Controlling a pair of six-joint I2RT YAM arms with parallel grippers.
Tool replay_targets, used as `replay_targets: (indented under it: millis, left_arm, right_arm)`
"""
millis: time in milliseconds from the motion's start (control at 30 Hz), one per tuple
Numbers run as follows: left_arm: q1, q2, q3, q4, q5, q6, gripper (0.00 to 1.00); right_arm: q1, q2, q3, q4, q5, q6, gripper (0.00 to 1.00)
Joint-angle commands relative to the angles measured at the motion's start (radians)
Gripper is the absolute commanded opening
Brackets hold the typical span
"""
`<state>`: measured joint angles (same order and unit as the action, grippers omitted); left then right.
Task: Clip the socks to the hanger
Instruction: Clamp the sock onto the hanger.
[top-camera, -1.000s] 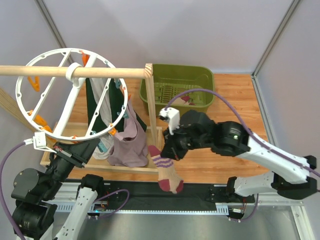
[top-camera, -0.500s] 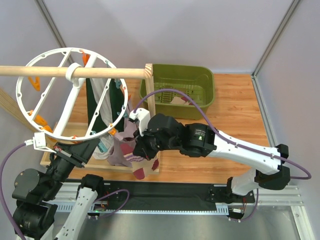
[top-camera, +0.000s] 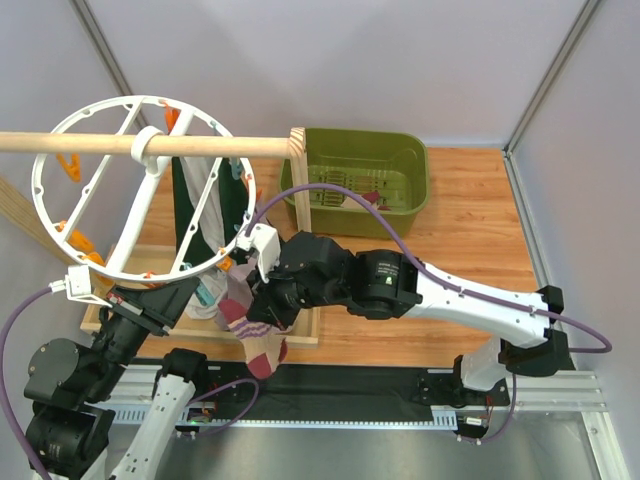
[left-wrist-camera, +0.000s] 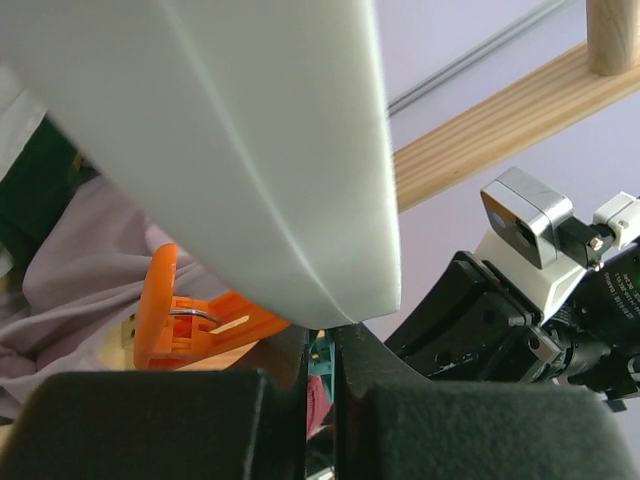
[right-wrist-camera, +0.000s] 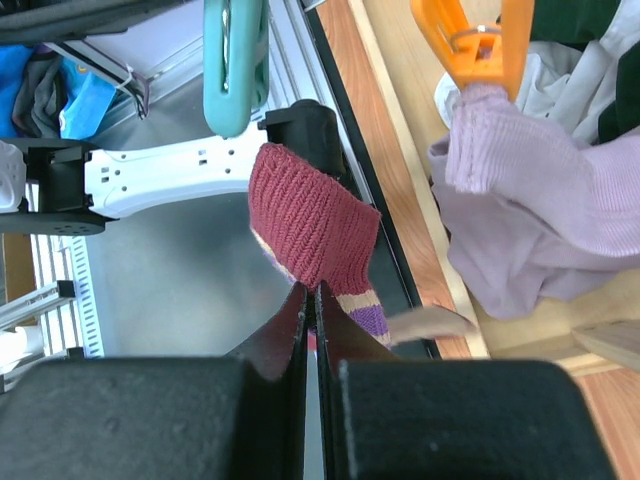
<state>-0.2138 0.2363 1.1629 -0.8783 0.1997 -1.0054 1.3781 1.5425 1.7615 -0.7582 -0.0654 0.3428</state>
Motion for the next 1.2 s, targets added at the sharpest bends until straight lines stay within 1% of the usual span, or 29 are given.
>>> replay_targets:
  millis: [0, 200, 500, 733, 1167]
  left_arm:
    - [0.001, -0.003, -0.028, -0.156, 0.004, -0.029, 0.00]
    - [0.001, -0.006, -0.029, -0.156, 0.004, -0.032, 0.00]
    - [0.001, -0.014, -0.046, -0.148, 0.010, -0.035, 0.00]
    - [0.001, -0.011, -0.048, -0.146, 0.013, -0.033, 0.00]
    - [0.001, -0.002, -0.043, -0.140, 0.015, -0.032, 0.00]
  right_arm:
    - [0.004, 0.025, 0.065, 0.034, -0.002, -0.021, 0.00]
    - [0.004, 0.048, 0.102, 0.030, -0.005, -0.024, 0.00]
    - [0.004, 0.034, 0.087, 0.043, -0.011, -0.022, 0.00]
    - [0.006, 0.041, 0.105, 0.057, -0.019, -0.028, 0.00]
    - [0.004, 0.093, 0.168, 0.060, -0.039, -0.048, 0.00]
